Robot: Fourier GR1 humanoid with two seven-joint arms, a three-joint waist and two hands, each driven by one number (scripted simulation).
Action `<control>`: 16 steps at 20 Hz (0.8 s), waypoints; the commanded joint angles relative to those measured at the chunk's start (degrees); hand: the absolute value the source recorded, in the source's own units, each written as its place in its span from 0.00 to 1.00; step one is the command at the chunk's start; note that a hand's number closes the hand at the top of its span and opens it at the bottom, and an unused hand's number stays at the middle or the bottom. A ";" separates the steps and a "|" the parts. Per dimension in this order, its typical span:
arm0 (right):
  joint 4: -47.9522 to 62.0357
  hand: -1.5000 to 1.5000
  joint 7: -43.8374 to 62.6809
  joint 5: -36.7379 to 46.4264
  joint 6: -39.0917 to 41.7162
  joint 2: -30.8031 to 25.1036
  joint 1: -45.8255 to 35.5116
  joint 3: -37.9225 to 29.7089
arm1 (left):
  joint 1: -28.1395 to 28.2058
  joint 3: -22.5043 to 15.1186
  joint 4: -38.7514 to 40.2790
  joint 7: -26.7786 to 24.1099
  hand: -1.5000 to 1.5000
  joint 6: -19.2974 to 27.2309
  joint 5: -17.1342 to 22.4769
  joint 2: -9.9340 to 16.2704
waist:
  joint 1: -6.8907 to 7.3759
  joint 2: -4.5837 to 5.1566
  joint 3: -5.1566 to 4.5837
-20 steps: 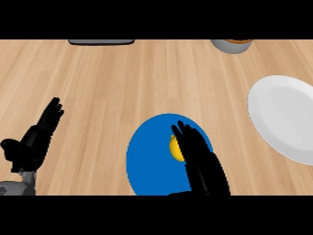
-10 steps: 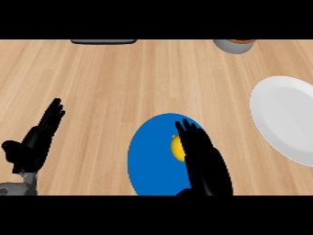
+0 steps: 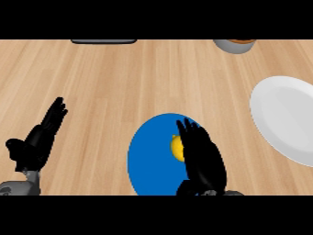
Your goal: Pick the lemon from the plate and place it in the plate
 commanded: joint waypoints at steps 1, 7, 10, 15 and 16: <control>2.95 0.00 -5.12 1.37 -1.40 -1.25 3.08 -1.95 | -2.59 0.94 2.83 0.36 0.50 0.00 -2.15 -1.71 | -0.16 0.01 0.01; 13.80 0.00 -5.57 6.10 -2.06 4.37 -1.92 -4.19 | -1.35 3.36 1.55 -0.10 0.50 -3.35 -2.09 -0.22 | 0.09 0.02 0.01; 19.30 0.00 -7.01 6.76 -3.32 6.02 -4.22 -6.58 | 1.10 1.37 -2.28 1.12 0.50 -0.14 -4.29 -3.98 | 0.23 0.02 0.02; 17.38 1.00 -10.00 4.95 -4.79 6.17 0.62 -3.56 | 0.35 4.19 3.27 -3.24 0.50 -3.28 -4.53 -3.61 | -0.02 0.02 0.01; 19.65 1.00 -14.47 1.97 0.65 3.26 -4.03 -8.42 | -2.82 4.11 2.94 1.82 0.50 -3.69 -3.93 -2.68 | -0.02 0.07 0.01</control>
